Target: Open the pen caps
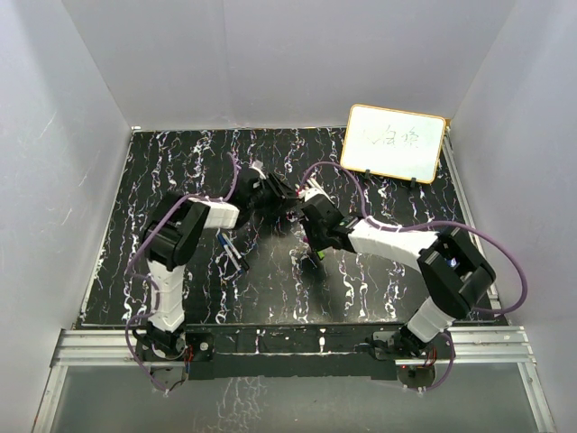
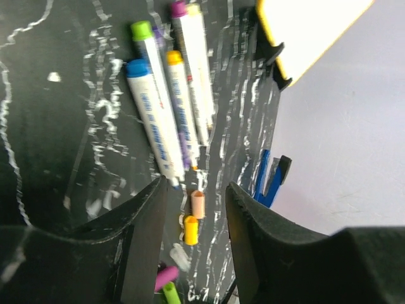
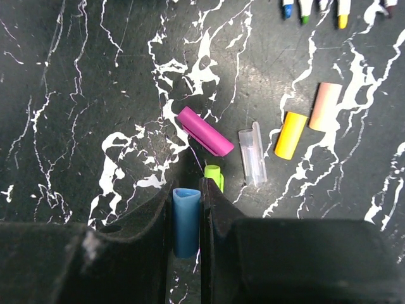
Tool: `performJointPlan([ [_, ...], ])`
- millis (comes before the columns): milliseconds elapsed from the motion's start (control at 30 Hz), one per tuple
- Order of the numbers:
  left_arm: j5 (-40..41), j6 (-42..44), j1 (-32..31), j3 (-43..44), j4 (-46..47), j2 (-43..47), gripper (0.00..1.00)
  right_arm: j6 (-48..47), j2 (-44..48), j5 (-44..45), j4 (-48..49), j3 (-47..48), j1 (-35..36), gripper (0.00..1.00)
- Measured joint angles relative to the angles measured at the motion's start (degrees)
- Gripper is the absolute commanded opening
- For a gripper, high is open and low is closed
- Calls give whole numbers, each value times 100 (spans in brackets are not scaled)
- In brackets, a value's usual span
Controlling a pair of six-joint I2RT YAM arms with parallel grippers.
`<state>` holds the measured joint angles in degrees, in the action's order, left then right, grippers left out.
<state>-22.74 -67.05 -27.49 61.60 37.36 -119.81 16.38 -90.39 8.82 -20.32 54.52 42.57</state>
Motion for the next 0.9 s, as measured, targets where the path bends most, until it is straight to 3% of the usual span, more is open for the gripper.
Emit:
performJointPlan([
  [133, 203, 286, 28, -76, -385, 750, 45, 0, -258, -125, 46, 0, 2, 1],
  [433, 636, 826, 140, -538, -789, 2409, 48, 9, -356, -269, 122, 0, 7, 31],
  [733, 835, 1060, 396, -1154, -1300, 2752, 49, 9, -376, -299, 122, 0, 11, 32],
  [900, 1003, 1211, 507, -1335, -1576, 3215, 55, -2, -350, -299, 120, 7, 20, 35],
])
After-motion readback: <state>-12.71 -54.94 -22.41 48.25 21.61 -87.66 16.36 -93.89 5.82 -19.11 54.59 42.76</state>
